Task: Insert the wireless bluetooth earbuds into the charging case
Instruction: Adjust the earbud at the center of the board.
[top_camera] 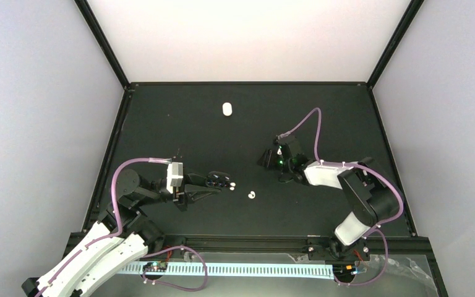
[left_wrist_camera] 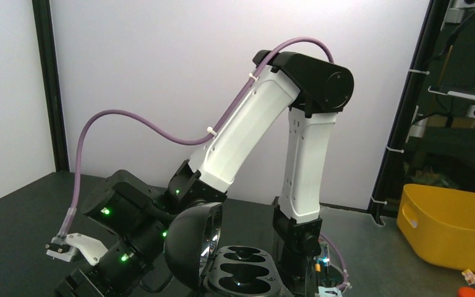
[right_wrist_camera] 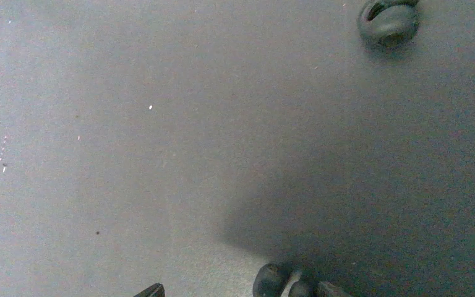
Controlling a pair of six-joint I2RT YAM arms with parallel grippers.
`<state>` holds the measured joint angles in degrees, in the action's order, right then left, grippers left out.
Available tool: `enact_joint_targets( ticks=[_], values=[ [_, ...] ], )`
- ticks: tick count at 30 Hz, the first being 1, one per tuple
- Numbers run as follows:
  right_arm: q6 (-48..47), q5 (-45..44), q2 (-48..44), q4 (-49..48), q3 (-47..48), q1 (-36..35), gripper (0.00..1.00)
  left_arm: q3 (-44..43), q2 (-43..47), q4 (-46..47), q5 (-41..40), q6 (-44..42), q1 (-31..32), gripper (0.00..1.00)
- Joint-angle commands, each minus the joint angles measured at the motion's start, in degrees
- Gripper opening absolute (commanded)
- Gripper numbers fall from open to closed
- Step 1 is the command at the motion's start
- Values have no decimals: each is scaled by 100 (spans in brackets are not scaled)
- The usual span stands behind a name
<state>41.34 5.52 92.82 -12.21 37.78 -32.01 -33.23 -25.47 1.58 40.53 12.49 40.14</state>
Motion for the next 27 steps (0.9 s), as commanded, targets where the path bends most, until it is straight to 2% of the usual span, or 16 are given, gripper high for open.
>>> enact_joint_targets(
  ticks=[1,5,13,18,21,27],
  values=[
    [74,266,-63,34,-63,-113,64,-122,-5,-9,127,-49,-39,1],
    [29,371,-196,217,-54,-199,64,-122,-28,5,163,-44,-37,2],
    [-563,-124,-1001,1019,45,-211,64,-122,0,0,173,-40,-40,2],
    [-1209,-23,-726,1500,586,-355,58,-122,24,-16,172,-55,-42,2],
    [-1297,-21,-468,1620,773,-396,53,-122,27,-28,177,-54,-45,2],
    [-1350,-34,-91,1628,974,-443,48,-113,24,-43,181,-58,-44,1]
  ],
)
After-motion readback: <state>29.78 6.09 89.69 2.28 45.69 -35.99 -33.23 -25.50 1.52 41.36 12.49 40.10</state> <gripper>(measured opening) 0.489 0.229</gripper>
